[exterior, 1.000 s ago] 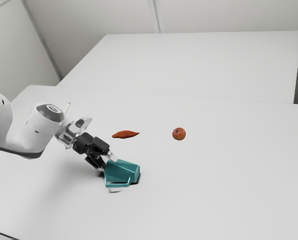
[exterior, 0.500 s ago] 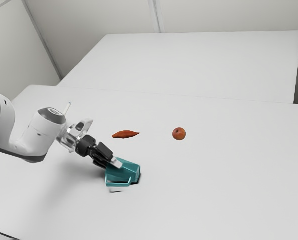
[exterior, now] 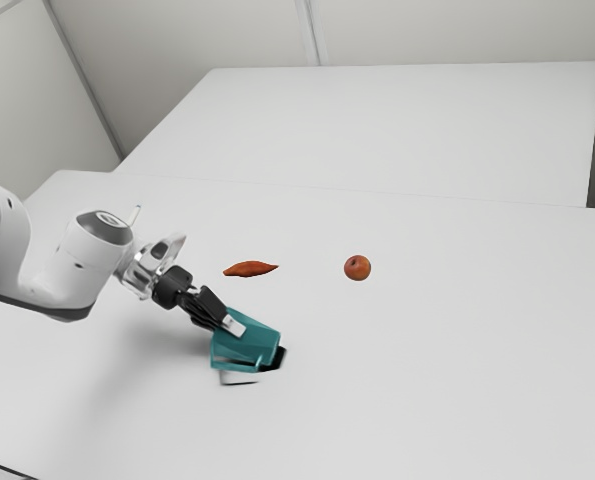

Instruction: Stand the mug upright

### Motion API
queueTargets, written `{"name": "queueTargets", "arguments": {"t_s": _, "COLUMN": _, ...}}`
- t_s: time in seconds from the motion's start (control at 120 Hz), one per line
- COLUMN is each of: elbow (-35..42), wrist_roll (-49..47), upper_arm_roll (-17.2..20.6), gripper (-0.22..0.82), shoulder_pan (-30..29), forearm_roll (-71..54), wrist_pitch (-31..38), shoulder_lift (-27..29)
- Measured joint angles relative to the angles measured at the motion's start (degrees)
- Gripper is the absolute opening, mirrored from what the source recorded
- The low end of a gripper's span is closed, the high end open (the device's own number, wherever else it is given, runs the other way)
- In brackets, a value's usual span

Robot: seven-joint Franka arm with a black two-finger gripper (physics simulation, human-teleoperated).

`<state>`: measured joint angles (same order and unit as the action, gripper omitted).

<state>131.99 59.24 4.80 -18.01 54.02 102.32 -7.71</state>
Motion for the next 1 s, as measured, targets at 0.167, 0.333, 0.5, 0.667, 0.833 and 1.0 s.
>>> {"name": "queueTargets", "arguments": {"t_s": 0.167, "elbow": -0.1, "wrist_roll": 0.5, "upper_arm_roll": 1.1, "gripper": -0.17, "shoulder_pan": 0.1, "forearm_roll": -1.7, "wrist_pitch": 0.9, "shoulder_lift": 3.1}}
{"name": "queueTargets", "arguments": {"t_s": 0.333, "elbow": -0.1, "wrist_roll": 0.6, "upper_arm_roll": 4.2, "gripper": -0.17, "shoulder_pan": -1.0, "forearm_roll": -6.5, "wrist_pitch": 4.6, "shoulder_lift": 7.5}}
{"name": "queueTargets", "arguments": {"t_s": 0.5, "elbow": -0.1, "wrist_roll": -1.6, "upper_arm_roll": 8.9, "gripper": -0.17, "shoulder_pan": -1.7, "forearm_roll": -15.5, "wrist_pitch": 11.6, "shoulder_lift": 11.4}}
{"name": "queueTargets", "arguments": {"t_s": 0.667, "elbow": -0.1, "wrist_roll": -5.7, "upper_arm_roll": 11.3, "gripper": -0.17, "shoulder_pan": 0.4, "forearm_roll": -25.0, "wrist_pitch": 17.7, "shoulder_lift": 12.2}}
{"name": "queueTargets", "arguments": {"t_s": 0.833, "elbow": -0.4, "wrist_roll": -12.5, "upper_arm_roll": 13.8, "gripper": -0.17, "shoulder_pan": -0.2, "forearm_roll": -36.7, "wrist_pitch": 23.2, "shoulder_lift": 11.9}}
{"name": "queueTargets", "arguments": {"t_s": 1.0, "elbow": -1.3, "wrist_roll": -20.6, "upper_arm_roll": 15.2, "gripper": -0.17, "shoulder_pan": 0.7, "forearm_roll": -45.7, "wrist_pitch": 26.3, "shoulder_lift": 10.6}}
